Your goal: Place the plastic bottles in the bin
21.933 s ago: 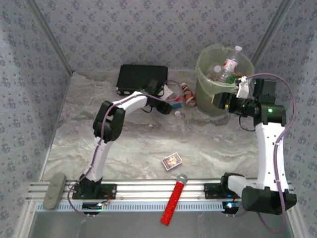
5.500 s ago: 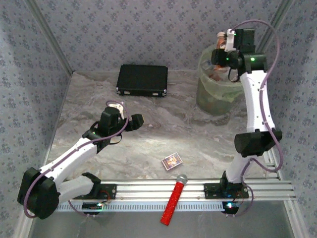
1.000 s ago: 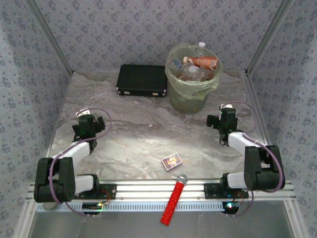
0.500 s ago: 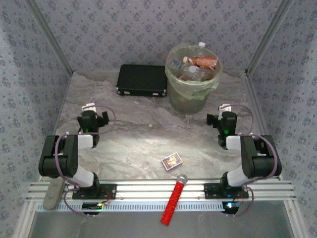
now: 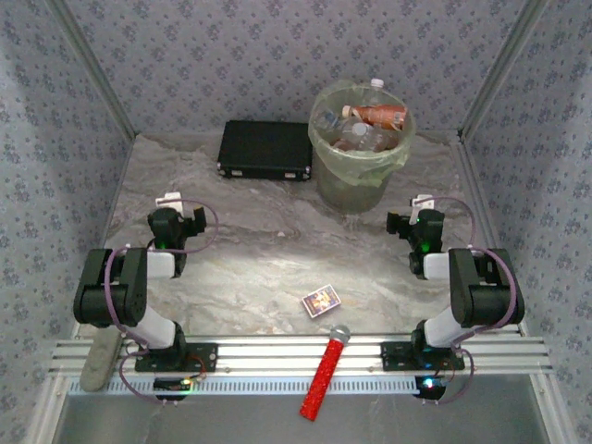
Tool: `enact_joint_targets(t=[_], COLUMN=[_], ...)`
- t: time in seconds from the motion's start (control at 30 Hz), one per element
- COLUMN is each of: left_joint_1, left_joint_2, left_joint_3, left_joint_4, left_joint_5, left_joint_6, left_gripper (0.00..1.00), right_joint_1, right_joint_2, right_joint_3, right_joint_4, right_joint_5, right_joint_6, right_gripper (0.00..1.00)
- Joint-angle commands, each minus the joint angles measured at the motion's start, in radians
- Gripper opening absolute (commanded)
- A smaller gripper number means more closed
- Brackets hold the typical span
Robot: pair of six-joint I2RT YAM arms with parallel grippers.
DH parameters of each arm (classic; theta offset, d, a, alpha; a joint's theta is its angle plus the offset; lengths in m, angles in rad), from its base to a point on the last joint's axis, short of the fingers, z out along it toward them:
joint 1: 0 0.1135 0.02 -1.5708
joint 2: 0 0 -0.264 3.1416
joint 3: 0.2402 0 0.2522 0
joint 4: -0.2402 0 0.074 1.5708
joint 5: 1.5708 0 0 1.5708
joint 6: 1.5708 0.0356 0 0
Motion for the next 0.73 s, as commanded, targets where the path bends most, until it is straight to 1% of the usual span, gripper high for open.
enact_joint_targets(t=[0.0,0.7], left_joint_1=[-0.003,-0.003], left_joint_2=[0.002,0.001], left_joint_3=[-0.005,-0.005], left_joint_4=[0.042,0.041], left_joint_5=[0.013,0.013], left_joint_6=[0.008,0.009], left_gripper=[1.00,1.00], right_joint_1=[-0.004,-0.004], right_joint_2=[-0.004,-0.002], right_joint_3=[0.008,0.013], right_joint_4=[0.029,0.025], right_joint_5=[-0.006,-0.009], right_joint_6=[0.005,0.005], right_gripper=[1.00,1.00])
